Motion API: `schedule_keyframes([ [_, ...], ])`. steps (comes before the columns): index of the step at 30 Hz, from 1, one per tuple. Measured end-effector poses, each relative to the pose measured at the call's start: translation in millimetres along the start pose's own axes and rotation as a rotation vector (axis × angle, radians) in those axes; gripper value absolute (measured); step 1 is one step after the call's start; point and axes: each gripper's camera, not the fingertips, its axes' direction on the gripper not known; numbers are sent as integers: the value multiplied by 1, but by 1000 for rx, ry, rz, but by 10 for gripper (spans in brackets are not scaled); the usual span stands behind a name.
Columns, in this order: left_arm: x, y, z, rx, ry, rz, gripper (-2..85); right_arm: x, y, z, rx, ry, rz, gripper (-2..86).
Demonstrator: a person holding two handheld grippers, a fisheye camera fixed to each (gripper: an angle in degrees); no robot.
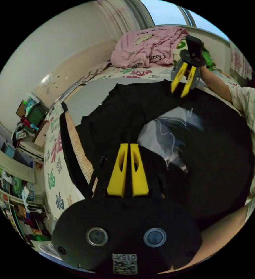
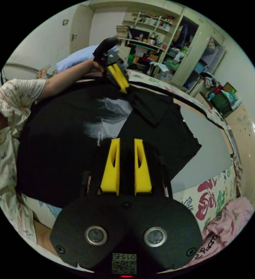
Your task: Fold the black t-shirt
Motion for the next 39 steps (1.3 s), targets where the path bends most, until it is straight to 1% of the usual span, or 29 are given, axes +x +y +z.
schedule_keyframes([
  [3, 7, 0, -1, -29, 78, 52, 16, 18, -31, 0, 36, 58, 128, 81],
  [5, 11, -1, -3, -49, 86, 76, 26, 31, -52, 4, 40, 76, 204, 81],
  [7, 10, 4, -15, -28, 110, 67, 44, 45, -73, 8, 50, 72, 255, 82],
  [8, 7, 7, -20, -11, 99, 50, 50, 55, -87, 10, 59, 62, 290, 82],
  [10, -9, 19, -39, 52, -3, -77, 66, 70, -109, 16, 66, 39, 337, 86],
  [11, -14, 22, -41, 56, -44, -121, 68, 80, -125, 21, 64, 27, 360, 88],
  [13, -30, 29, -39, 13, -220, -268, 73, 95, -151, 32, 49, 27, 389, 92],
  [14, -32, 30, -35, -6, -240, -286, 74, 103, -171, 43, 29, 36, 403, 94],
  [16, -34, 29, -17, -63, -212, -285, 78, 113, -198, 61, -2, 53, 411, 95],
  [20, -41, 30, 6, -104, -211, -327, 64, 126, -253, 107, -60, 46, 402, 92],
  [22, -45, 34, 13, -114, -202, -344, 28, 132, -272, 129, -106, 58, 397, 87],
  [24, -49, 38, 13, -134, -207, -371, 13, 145, -288, 157, -176, 64, 411, 70],
  [26, -54, 40, 13, -180, -211, -386, 5, 161, -295, 159, -181, 16, 470, 64],
  [29, -55, 43, 13, -186, -217, -390, 8, 179, -301, 153, -165, -15, 474, 78],
  [32, -62, 50, -3, -122, -165, -418, 15, 202, -279, 120, -51, 35, 536, 91],
  [34, -65, 58, -25, 13, -118, -431, 20, 226, -249, 94, 48, 109, 649, 86],
  [35, -66, 59, -30, 49, -112, -432, 22, 242, -226, 82, 101, 164, 724, 78],
  [37, -71, 62, -45, 180, -135, -474, 31, 265, -198, 71, 155, 190, 812, 78],
  [38, -73, 62, -47, 211, -150, -500, 34, 279, -185, 69, 175, 174, 862, 82],
  [39, -80, 62, -47, 265, -183, -584, 42, 289, -178, 70, 189, 146, 883, 87],
])
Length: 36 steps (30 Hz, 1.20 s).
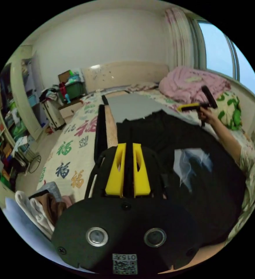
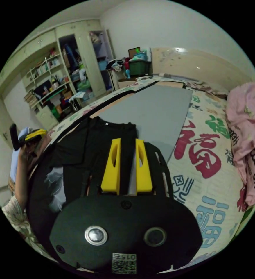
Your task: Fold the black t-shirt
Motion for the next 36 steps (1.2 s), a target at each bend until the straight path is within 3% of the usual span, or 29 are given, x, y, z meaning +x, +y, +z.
schedule_keyframes([
  [3, -8, -10, 24, 24, -46, -139, 72, 9, -6, 19, -5, 11, 1, 99],
  [7, -12, -46, 95, -218, -40, -134, 92, 5, -7, 59, -77, 38, -30, 114],
  [14, -8, -81, 168, -294, -91, -173, 107, 20, 28, 117, -181, 78, -38, 111],
  [18, -14, -79, 206, -394, -143, -182, 102, 10, 60, 133, -202, 138, -120, 70],
  [23, -19, -71, 214, -385, -13, -158, 41, 5, 110, 142, -197, 196, -228, 11],
  [29, -3, -51, 180, -226, -50, -29, 10, 15, 175, 81, -14, 167, -259, -3],
  [34, 17, 3, 62, 34, -5, 25, 7, 4, 249, -34, 92, -21, -324, -6],
  [36, 32, 40, 16, 94, 7, 40, 7, -14, 325, -95, 100, -57, -412, -6],
])
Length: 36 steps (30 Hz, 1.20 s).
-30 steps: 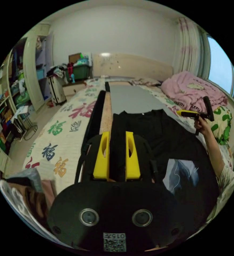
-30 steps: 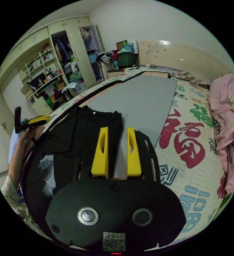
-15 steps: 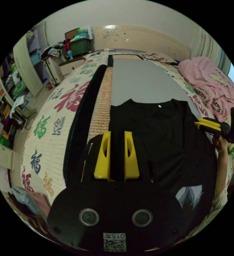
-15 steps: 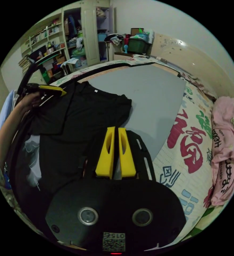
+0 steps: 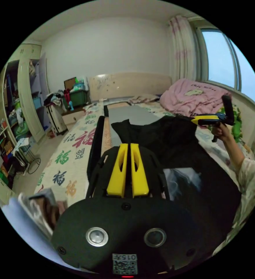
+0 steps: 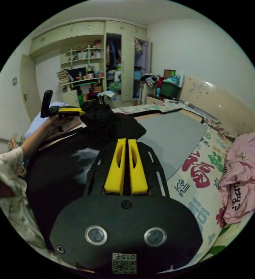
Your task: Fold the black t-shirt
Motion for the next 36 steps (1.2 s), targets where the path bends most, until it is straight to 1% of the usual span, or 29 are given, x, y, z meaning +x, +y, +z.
schedule_keyframes([
  [1, 13, 23, -29, 18, -17, 11, 7, -12, 17, -14, -5, -12, -16, -6],
  [3, 32, 63, -63, 1, -5, 18, 7, -52, 93, -55, -49, -94, -19, -6],
  [4, 45, 93, -80, -38, 32, 30, 8, -60, 113, -61, -70, -119, -20, -6],
  [6, 66, 140, -98, -109, 83, 64, 9, -87, 191, -71, -162, -206, -42, -6],
  [7, 79, 167, -106, -147, 99, 79, 11, -92, 210, -70, -189, -231, -61, -6],
  [8, 85, 179, -108, -171, 97, 79, 12, -101, 240, -65, -227, -275, -126, -7],
  [9, 96, 199, -110, -216, 62, 74, 14, -109, 262, -55, -283, -293, -221, -7],
  [11, 108, 222, -114, -240, -24, 58, 21, -112, 285, -42, -399, -268, -315, -6],
  [12, 113, 233, -117, -249, -58, 32, 29, -109, 297, -45, -409, -260, -340, -6],
  [15, 134, 243, -129, -229, -71, 42, 63, -94, 331, -71, -322, -263, -373, -6],
  [19, 183, 246, -125, -226, -70, 252, 106, -74, 364, -85, -301, -271, -384, -6],
  [21, 193, 252, -118, -227, -41, 286, 109, -62, 385, -89, -301, -275, -392, -6],
  [24, 192, 263, -105, -267, -38, 213, 109, -43, 406, -94, -295, -289, -381, -6],
  [27, 195, 273, -99, -230, -83, 147, 104, -22, 422, -100, -291, -301, -366, -6],
  [29, 202, 276, -87, -255, -118, 136, 95, -11, 431, -103, -294, -305, -361, -6],
  [31, 206, 280, -74, -260, -193, 93, 68, 1, 438, -108, -290, -306, -360, -6],
  [36, 209, 294, -75, -148, -209, 40, 17, 33, 454, -131, -272, -316, -387, -6],
])
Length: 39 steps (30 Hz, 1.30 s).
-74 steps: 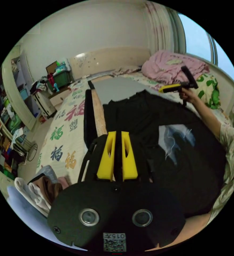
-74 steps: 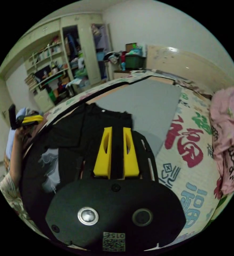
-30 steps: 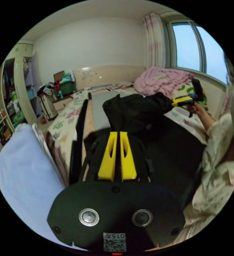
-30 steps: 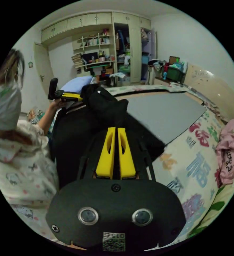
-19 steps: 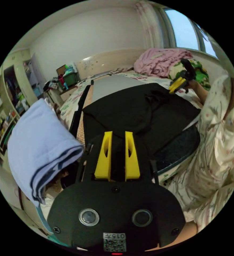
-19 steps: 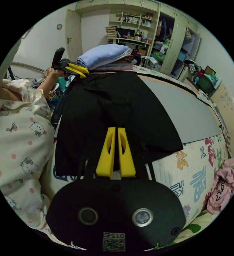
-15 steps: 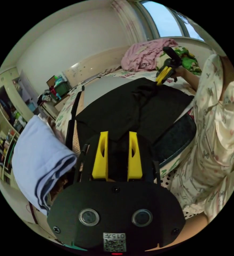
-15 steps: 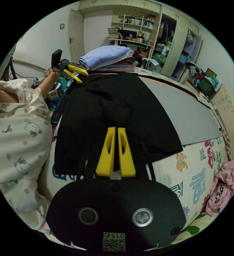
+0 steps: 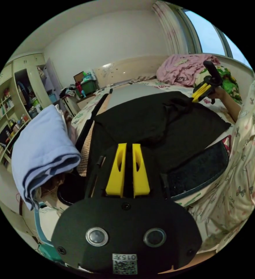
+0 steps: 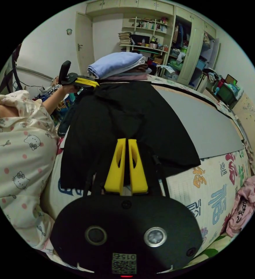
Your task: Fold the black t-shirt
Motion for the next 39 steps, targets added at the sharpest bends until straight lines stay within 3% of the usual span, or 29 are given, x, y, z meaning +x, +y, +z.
schedule_keyframes([
  [7, -4, 24, -9, 144, -24, -85, 3, 35, 34, -50, 55, -42, -27, -8],
  [14, -3, 57, -12, 152, -19, -115, 5, 71, 53, -86, 19, -204, -163, 6],
  [18, -3, 71, 1, 52, 44, -120, 18, 99, 39, -104, -6, -295, -174, 116],
  [24, -6, 81, -14, 170, 92, -179, 47, 170, -4, -109, 64, -385, 29, 125],
  [31, -3, 59, 11, 142, 138, -154, 52, 196, -48, -117, 42, -618, -132, 93],
  [35, -7, 50, 16, 143, 152, -164, 53, 202, -60, -162, 123, -547, -292, 70],
  [37, -2, 37, 15, 148, 164, -128, 54, 222, -69, -177, 176, -452, -229, 68],
  [39, 7, 21, 14, 145, 181, -68, 54, 268, -85, -188, 243, -306, -20, 68],
])
